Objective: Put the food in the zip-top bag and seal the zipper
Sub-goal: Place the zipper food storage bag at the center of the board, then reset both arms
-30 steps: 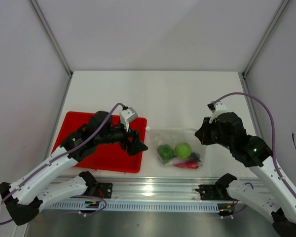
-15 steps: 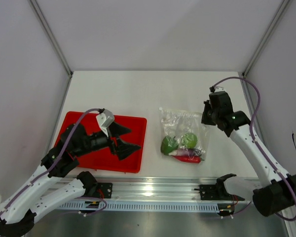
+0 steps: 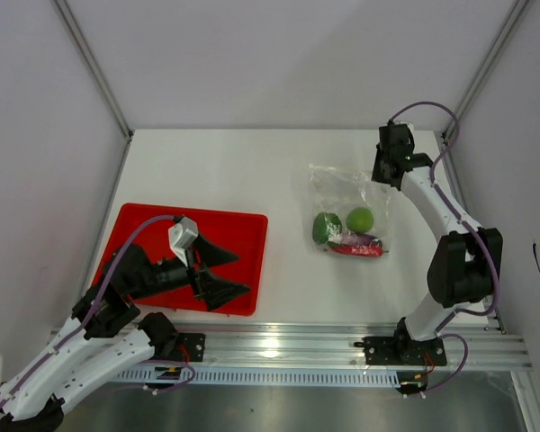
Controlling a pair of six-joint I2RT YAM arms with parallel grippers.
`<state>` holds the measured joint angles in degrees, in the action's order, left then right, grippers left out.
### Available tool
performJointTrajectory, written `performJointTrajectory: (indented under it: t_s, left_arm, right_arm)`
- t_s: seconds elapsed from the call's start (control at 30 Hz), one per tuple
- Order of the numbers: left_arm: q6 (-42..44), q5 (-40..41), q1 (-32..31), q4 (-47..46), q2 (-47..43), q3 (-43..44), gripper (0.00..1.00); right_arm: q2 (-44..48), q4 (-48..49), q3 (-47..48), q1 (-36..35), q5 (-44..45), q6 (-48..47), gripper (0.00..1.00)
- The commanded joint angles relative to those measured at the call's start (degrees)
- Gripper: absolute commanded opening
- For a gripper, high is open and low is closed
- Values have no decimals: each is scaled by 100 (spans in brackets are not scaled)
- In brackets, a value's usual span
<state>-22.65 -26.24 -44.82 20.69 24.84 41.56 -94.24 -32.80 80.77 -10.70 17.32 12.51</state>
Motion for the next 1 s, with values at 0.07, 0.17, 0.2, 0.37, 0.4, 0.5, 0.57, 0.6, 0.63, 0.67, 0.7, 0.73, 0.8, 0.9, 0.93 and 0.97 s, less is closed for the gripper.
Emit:
performJointTrajectory:
  t_s: [0.07, 0.17, 0.2, 0.37, 0.4, 0.5, 0.57, 0.6, 0.63, 0.67, 0.7, 0.73, 0.8, 0.9, 0.93, 0.97]
  left_arm:
    - [-143, 4, 26, 172, -190, 54, 99]
    - [-116, 57, 26, 225, -216, 54, 100]
    - [-125, 75, 26, 234, -208, 45, 99]
    - [-239, 207, 26, 129, -120, -34, 99]
    - [-292, 285, 26, 76, -120, -60, 99]
    - [-467, 400, 26, -152, -181, -253, 99]
    - [-564, 426, 26, -284, -225, -402, 100]
    - [-591, 453, 26, -302, -243, -490, 99]
    - [-634, 462, 26, -320, -252, -552, 100]
    - [-661, 479, 26, -328, -269, -596, 100]
    - [-687, 488, 26, -372, -287, -657, 99]
    - [-757, 479, 26, -390, -304, -693, 100]
    - [-828, 462, 26, -486, -365, -842, 100]
    - [-977, 427, 26, -653, -514, -1053, 100]
    - [-1039, 340, 26, -732, -576, -1141, 100]
    - [-1083, 260, 26, -820, -638, -1194, 99]
  right_arm:
    - [-481, -33, 791, 7, 114, -170, 66]
    - [-421, -104, 809, -81, 218, -162, 99]
    - [-324, -148, 809, -134, 263, -144, 99]
    - [422, -639, 442, -599, 570, 294, 99]
    - [624, -675, 283, -739, 614, 409, 99]
    - [1398, -990, -473, -1346, 860, 1109, 99]
    - [1845, -1429, -842, -1714, 974, 1515, 100]
    - [1995, -1562, -1201, -1821, 975, 1917, 99]
    - [2345, -1755, -1404, -2065, 1036, 2069, 99]
    - [2549, -1835, -1580, -2216, 1071, 2245, 99]
    - [2742, -1923, -1887, -2365, 1080, 2586, 99]
    - [2953, -2080, -2020, -2506, 1080, 2755, 99]
    - [3568, -2213, -2336, -2989, 1089, 3211, 100]
    - [4307, -2310, -2670, -3665, 1176, 3590, 100]
    - [4500, -2258, -2759, -3841, 1203, 3713, 99]
    - [4676, -2110, -2864, -4017, 1212, 3671, 100]
